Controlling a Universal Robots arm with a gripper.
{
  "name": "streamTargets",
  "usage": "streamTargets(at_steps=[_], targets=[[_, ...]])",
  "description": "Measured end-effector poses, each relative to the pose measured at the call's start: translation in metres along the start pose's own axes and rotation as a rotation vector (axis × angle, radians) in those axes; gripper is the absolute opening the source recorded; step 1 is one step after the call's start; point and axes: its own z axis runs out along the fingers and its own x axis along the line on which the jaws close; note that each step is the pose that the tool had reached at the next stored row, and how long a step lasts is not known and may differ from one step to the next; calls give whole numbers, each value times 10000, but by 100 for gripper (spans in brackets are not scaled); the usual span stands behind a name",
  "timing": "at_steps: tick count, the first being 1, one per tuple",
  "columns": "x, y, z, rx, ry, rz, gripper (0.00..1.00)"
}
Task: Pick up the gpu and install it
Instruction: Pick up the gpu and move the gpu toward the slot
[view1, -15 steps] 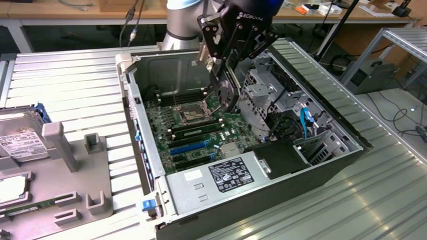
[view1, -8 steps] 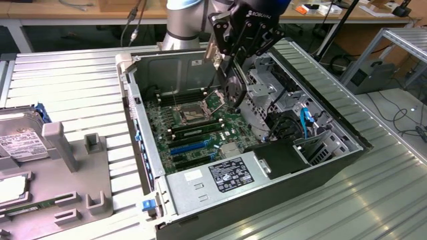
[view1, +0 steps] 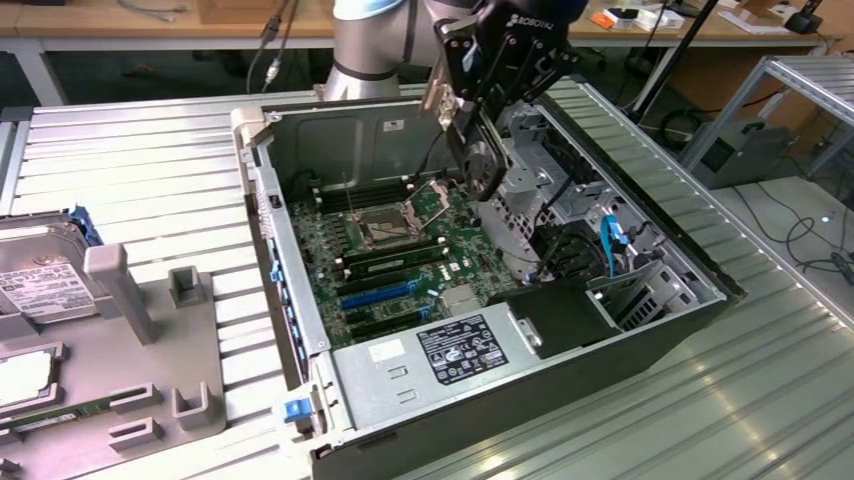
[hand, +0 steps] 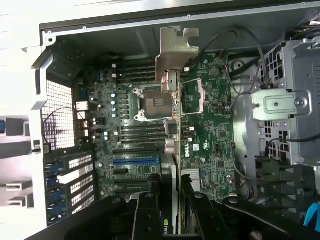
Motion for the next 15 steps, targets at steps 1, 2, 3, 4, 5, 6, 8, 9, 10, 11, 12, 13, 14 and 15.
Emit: streamTargets(at_steps=[1,2,3,4,5,6,8,9,10,11,12,13,14,15], targets=[[-33,26,0,2,3,-6,27],[-50,51,3,1,3,-9,27],[-52,96,8,2,4,-10,27],[-50,137,12,2,4,-13,27],[-51,171,16,2,4,-17,27],[-55,182,20,2,4,-19,27],[-57,185,35,1,5,-16,27],[-58,185,41,3,6,-16,27],[-59,185,44,5,7,-16,27],[-59,184,46,4,7,-16,27],[-59,185,46,3,6,-16,27],[-60,184,46,3,6,-17,27],[-59,184,46,3,7,-17,27],[-59,184,46,3,7,-16,27]])
